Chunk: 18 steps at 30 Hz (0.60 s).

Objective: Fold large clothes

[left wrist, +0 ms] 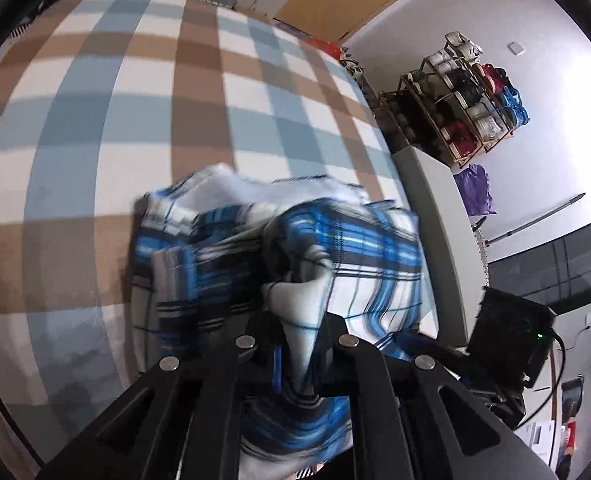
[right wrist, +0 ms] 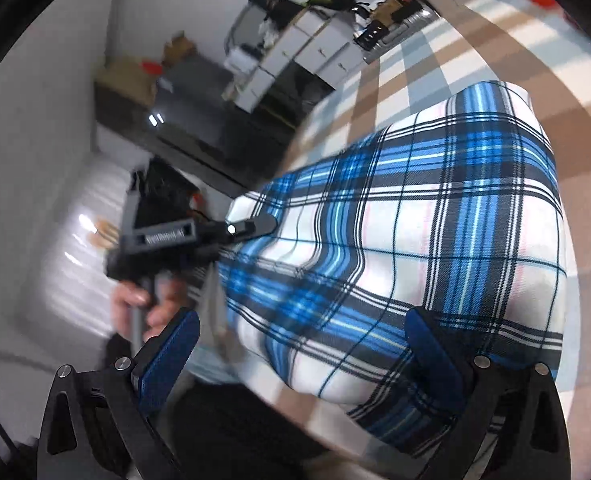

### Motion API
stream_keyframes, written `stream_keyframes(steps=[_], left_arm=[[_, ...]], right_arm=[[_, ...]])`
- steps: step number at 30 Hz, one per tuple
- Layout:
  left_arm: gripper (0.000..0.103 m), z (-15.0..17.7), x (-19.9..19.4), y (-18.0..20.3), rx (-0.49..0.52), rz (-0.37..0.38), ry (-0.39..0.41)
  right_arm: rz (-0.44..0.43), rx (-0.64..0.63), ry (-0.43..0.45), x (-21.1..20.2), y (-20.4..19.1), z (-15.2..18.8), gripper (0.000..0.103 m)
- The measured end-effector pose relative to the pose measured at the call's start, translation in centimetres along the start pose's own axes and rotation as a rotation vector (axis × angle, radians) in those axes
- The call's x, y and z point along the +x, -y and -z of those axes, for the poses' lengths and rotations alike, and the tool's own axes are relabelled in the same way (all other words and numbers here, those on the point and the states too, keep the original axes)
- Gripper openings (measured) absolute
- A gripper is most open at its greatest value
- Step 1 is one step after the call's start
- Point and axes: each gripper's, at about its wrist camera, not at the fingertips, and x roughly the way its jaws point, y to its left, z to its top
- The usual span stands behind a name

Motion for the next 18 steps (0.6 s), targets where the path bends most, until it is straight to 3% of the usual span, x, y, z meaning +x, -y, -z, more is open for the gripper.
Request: stream_keyframes(steps=[5, 11, 14, 16, 18], left_arm=[[0.025, 1.1, -0.1, -1.9, -0.038, -0.042, 0.032], [0.025, 1.1, -5.6, 0.3, -0.018, -0.145, 0.16], [0.031, 1.9, -7.9, 3.2, 0.057, -0.077, 0.205], [0.051, 2.8, -8.4, 4.8, 0.102, -0.019, 0.217], [0.06, 4.0, -7.4, 6.9, 0.168, 0.045, 0.187]], right_arm=[[0.082, -0.024, -0.036, 1.4, -0.2, 0.1, 0.103], [0.057, 0.015, -0.007, 1.6, 0.4, -0.5, 0.103], [-0.022, 0.077, 0.013, 0.4, 1.2, -0.3, 0.103], [-0.106, 0.139, 0.027, -0.4, 2.0, -0.5, 0.103], [-0.223, 0.209, 0.057, -1.4, 2.9, -0.6, 0.103]])
